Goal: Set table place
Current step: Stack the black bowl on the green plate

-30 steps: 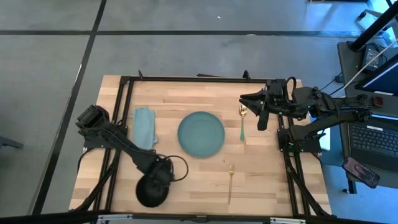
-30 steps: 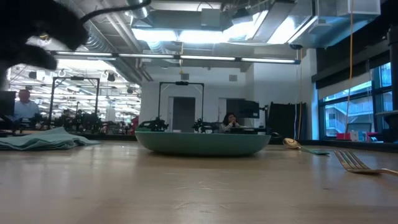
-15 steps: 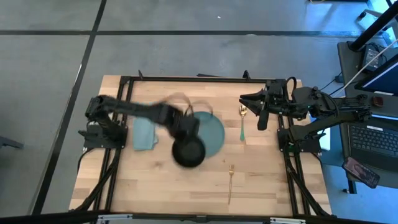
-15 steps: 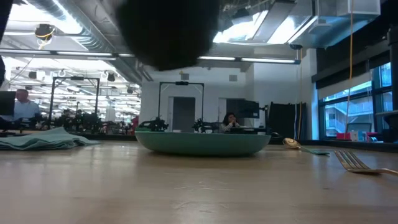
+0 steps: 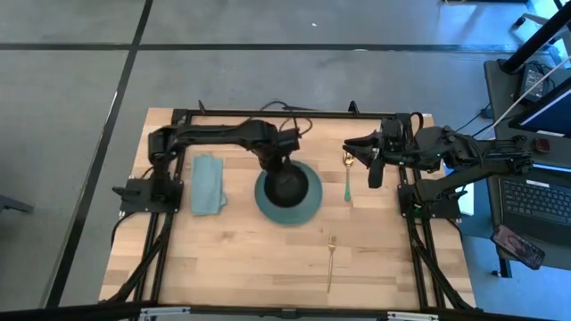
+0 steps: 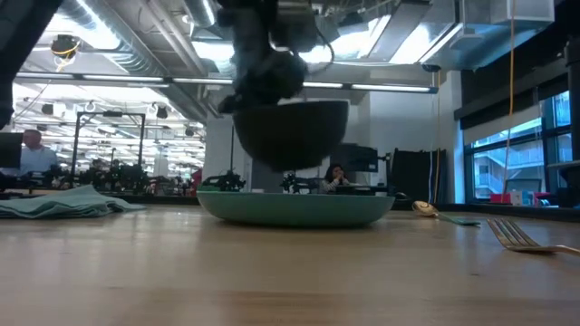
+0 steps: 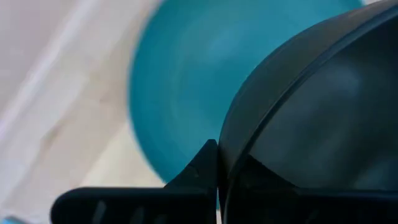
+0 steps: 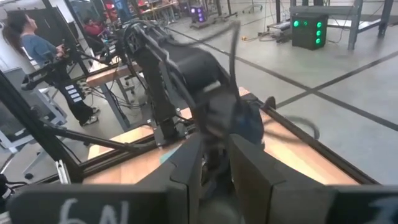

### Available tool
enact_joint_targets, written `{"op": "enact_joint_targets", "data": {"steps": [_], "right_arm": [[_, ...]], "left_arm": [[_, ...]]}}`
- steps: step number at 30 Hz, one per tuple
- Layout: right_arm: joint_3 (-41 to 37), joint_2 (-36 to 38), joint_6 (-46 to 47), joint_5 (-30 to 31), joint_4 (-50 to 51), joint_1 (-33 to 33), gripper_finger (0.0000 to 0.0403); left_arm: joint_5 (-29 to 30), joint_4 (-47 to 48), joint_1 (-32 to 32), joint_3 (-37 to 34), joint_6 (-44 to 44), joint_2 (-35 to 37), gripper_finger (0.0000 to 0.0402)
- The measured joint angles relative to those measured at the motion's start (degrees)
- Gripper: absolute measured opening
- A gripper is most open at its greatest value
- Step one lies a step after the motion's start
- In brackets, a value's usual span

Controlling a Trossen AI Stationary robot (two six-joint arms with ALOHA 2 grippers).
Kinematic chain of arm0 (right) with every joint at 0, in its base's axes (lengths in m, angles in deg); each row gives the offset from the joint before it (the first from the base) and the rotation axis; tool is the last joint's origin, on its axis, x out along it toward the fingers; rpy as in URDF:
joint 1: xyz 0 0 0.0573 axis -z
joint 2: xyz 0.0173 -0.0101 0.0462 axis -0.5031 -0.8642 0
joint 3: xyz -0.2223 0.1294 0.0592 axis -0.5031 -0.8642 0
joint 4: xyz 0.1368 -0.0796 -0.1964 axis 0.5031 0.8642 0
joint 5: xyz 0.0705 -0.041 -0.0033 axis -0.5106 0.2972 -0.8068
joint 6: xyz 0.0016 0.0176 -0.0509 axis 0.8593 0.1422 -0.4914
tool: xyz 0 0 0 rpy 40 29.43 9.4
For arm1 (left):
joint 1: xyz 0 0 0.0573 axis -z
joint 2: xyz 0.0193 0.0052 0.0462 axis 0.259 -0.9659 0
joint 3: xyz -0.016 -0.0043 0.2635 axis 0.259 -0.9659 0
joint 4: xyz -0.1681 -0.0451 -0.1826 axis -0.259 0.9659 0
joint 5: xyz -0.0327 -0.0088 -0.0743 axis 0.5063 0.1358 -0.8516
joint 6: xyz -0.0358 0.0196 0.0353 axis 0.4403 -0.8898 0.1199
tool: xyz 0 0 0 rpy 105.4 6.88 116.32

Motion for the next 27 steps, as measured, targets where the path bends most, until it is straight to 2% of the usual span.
{"op": "enact_joint_targets", "data": {"steps": [4,17,27], "right_arm": [[0.0,0.0,-1.1,0.0,0.3,0.0,0.0084],[0.0,0.0,-2.5,0.0,-0.6,0.0,0.0084],[0.0,-1.3,-2.4,0.0,-0.9,0.1,0.0084]], "left_arm": [[-2.5,0.0,0.3,0.0,-0.1,-3.3,0.0003],[-4.2,-2.2,0.5,0.0,-1.2,-9.1,0.0003],[-3.5,-6.4,0.5,0.0,-1.3,-9.8,0.005]]}}
